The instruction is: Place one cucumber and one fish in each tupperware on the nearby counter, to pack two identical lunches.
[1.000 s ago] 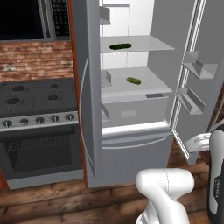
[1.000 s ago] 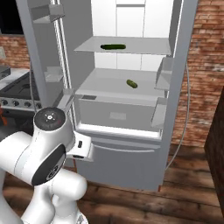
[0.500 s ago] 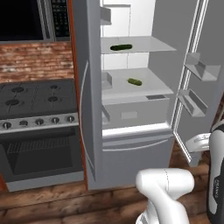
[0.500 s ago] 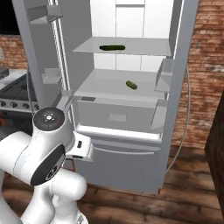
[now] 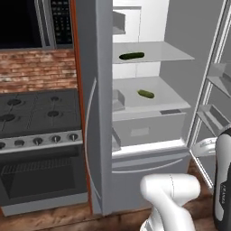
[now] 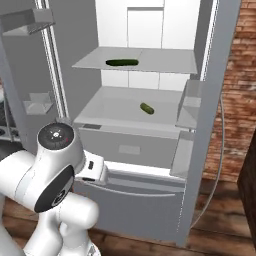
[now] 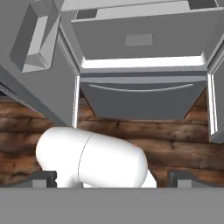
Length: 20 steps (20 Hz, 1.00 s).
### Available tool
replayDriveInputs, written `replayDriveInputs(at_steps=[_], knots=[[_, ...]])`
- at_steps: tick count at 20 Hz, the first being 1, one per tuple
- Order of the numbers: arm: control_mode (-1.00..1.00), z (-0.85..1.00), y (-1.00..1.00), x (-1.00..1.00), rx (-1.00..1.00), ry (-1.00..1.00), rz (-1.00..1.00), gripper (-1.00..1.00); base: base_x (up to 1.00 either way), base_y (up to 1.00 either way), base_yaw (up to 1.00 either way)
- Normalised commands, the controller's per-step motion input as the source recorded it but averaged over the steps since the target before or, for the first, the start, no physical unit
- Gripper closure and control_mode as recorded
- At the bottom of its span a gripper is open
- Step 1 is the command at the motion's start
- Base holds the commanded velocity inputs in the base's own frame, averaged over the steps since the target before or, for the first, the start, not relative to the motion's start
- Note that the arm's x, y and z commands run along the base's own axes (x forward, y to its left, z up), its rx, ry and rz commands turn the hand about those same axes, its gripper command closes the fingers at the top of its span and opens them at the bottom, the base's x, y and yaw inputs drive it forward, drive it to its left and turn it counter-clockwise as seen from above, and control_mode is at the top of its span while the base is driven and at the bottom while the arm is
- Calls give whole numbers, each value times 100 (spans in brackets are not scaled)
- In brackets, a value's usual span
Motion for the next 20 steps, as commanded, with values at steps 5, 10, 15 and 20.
replayDriveInputs(at_steps=[5, 10, 15, 20], knots=[[100, 0, 0, 0, 0, 0, 0, -100, 73, -6, 0], [100, 0, 0, 0, 0, 0, 0, -100, 71, -20, 0], [100, 0, 0, 0, 0, 0, 0, -100, 70, -15, 0], [100, 0, 0, 0, 0, 0, 0, -100, 69, -20, 0]])
